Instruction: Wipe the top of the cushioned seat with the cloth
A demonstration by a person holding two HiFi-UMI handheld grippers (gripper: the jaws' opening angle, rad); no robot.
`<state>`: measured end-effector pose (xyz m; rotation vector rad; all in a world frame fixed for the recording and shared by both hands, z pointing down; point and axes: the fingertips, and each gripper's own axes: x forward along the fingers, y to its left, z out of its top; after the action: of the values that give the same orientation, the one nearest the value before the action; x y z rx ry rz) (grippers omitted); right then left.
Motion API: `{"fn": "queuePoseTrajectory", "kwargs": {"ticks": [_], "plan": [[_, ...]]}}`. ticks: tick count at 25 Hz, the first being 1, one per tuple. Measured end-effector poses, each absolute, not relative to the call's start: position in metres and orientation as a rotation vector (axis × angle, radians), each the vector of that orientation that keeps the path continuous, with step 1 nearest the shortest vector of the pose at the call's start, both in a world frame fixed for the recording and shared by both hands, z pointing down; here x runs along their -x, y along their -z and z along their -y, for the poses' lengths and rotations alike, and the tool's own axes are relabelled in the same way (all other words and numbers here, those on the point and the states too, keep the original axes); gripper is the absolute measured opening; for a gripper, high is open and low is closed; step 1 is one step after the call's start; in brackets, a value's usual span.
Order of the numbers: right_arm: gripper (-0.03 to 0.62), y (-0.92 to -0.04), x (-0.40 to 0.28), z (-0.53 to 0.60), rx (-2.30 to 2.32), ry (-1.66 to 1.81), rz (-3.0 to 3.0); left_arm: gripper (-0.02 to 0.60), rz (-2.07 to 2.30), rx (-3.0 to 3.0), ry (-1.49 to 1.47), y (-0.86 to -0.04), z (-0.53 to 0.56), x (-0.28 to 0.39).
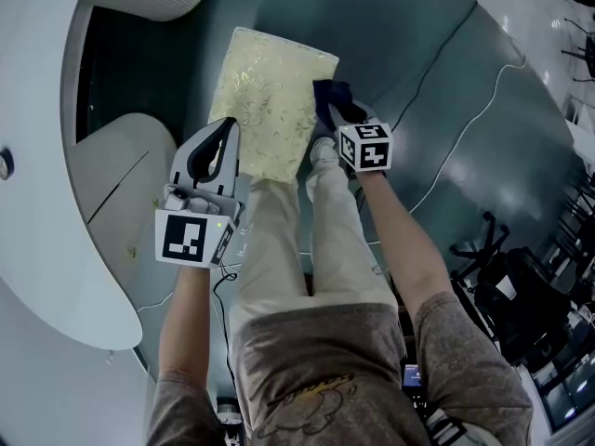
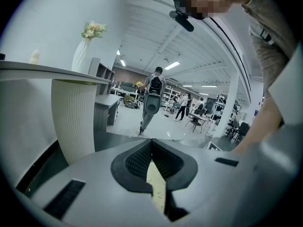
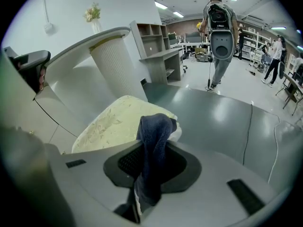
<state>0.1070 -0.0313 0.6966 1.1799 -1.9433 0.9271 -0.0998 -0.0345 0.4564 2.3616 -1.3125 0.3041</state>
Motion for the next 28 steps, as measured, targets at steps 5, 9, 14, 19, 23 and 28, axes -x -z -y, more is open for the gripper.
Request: {"fn": "queuePoseTrajectory", "kwargs": {"ticks": [5, 9, 14, 19, 23, 28], "plan": [[0.086, -0.682, -0.112, 0.031, -1.195, -0.924, 1.968, 0.017, 1.313, -2.363, -0.292, -0.455, 0.031, 0.097], [0.086, -0.665, -0.089, 0.037, -1.167, -0.920, 2.045, 0.017, 1.331, -2.358, -0.287, -0.451, 0.029, 0.101], [0.086, -0.653, -0.040, 0.042, -1.099, -0.922, 2.138, 0.017, 1.369, -2.335, -0.285, -0.451, 0.024, 0.113], [0.086, -0.648, 0.016, 0.034, -0.997, -0.944, 2.210, 0.017, 1.414, -2.299, -0.283, -0.452, 0.013, 0.128], [0.086, -0.650, 0.057, 0.024, -0.922, -0.953, 2.248, 0.017, 1.446, -2.274, -0.280, -0.454, 0.002, 0.139], [0.086, -0.654, 0.106, 0.014, -0.836, -0.956, 2.277, 0.017, 1.488, -2.241, -0.281, -0.455, -0.008, 0.161]]}}
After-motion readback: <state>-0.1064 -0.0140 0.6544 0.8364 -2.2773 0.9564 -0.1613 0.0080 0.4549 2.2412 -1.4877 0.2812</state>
